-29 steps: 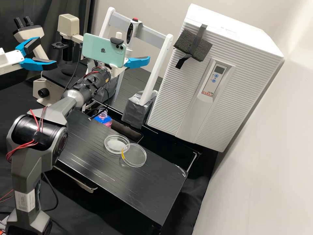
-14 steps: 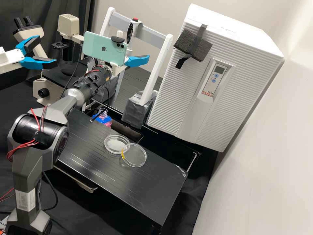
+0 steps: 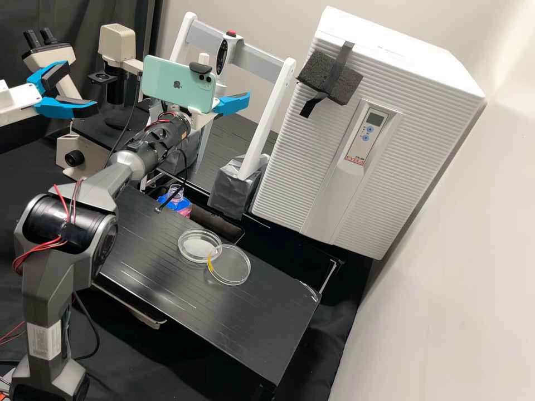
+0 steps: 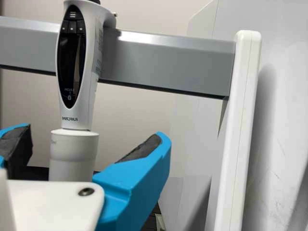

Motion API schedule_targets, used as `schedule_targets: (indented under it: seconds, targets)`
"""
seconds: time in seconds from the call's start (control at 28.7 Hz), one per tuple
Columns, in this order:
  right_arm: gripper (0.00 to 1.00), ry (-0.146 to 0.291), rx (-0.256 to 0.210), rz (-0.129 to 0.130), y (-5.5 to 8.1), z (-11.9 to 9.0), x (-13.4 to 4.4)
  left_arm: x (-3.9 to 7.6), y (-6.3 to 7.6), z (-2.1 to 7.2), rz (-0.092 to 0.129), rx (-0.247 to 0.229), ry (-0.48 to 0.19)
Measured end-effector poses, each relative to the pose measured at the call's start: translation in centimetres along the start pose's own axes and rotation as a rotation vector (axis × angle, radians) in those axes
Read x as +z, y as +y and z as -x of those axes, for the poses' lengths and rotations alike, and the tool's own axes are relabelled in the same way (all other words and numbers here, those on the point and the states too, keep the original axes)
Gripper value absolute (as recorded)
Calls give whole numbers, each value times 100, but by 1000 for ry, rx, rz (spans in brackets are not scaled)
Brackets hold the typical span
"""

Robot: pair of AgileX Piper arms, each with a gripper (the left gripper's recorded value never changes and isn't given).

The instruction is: Use the pipette

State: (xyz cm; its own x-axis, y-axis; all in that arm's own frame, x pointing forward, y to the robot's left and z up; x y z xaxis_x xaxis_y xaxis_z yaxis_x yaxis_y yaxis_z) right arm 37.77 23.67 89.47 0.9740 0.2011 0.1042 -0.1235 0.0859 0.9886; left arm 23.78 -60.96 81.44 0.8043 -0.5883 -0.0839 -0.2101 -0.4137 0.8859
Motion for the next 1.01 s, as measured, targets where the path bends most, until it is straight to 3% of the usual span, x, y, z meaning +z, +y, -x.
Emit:
schedule_targets:
  seconds: [0.17, 0.42, 0.73, 1.01]
  targets:
    - [0, 0, -1, 0, -3, -2, 2, 0, 0, 0, 0, 0, 0]
    - [0, 1, -1, 23, -5, -1, -6, -25, 0, 0, -2, 0, 9]
    - [0, 0, 2, -6, 8, -5, -49, -33, -5, 5, -2, -2, 12]
    - [0, -1, 1, -9, 5, -4, -52, -33, -8, 7, -2, -3, 12]
